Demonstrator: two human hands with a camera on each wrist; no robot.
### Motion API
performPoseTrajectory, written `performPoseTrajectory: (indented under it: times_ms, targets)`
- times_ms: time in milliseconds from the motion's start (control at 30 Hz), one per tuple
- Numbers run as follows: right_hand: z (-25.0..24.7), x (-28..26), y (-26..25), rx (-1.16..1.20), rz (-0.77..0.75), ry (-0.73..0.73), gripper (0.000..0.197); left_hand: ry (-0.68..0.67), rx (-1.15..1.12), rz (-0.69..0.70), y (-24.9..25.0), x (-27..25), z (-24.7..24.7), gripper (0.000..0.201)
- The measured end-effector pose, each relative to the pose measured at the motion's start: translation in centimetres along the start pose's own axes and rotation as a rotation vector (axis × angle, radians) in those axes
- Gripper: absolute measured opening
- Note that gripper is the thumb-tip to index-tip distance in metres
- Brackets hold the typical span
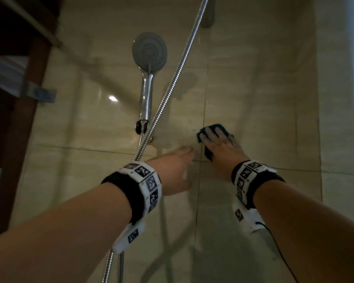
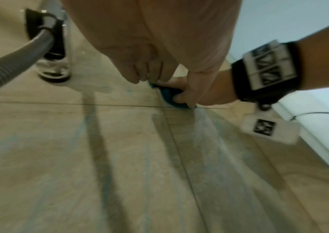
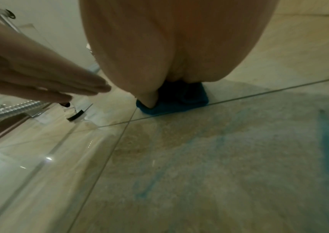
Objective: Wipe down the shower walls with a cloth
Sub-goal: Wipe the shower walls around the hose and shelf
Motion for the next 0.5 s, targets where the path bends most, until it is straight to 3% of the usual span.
performPoseTrajectory:
  times_ms: [133,267,500]
  targets:
    - [0.2,0.4,0.1,-0.015,-0.003,0.001,0.078,0.030,0.098,0.153,2.7,-1.8,-0.6,0.080]
    - [0.1,0.4,0.0,0.027,-0.005,-0.013,0.073,0.224,0.300,0.245,2.5,-2.3,-1.3,0.072]
    - [-0.4,-0.2,-0.3,0.069,-0.010,0.024,0.082,0.442,0.613,0.143,-2.7,-2.6,-1.7,0.093]
Point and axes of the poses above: each hand's wrist, its own x-axis towards the middle knuckle, its own z-axis out of the palm, y = z × x, the point moved 1 cm from there along x, towards the middle knuckle
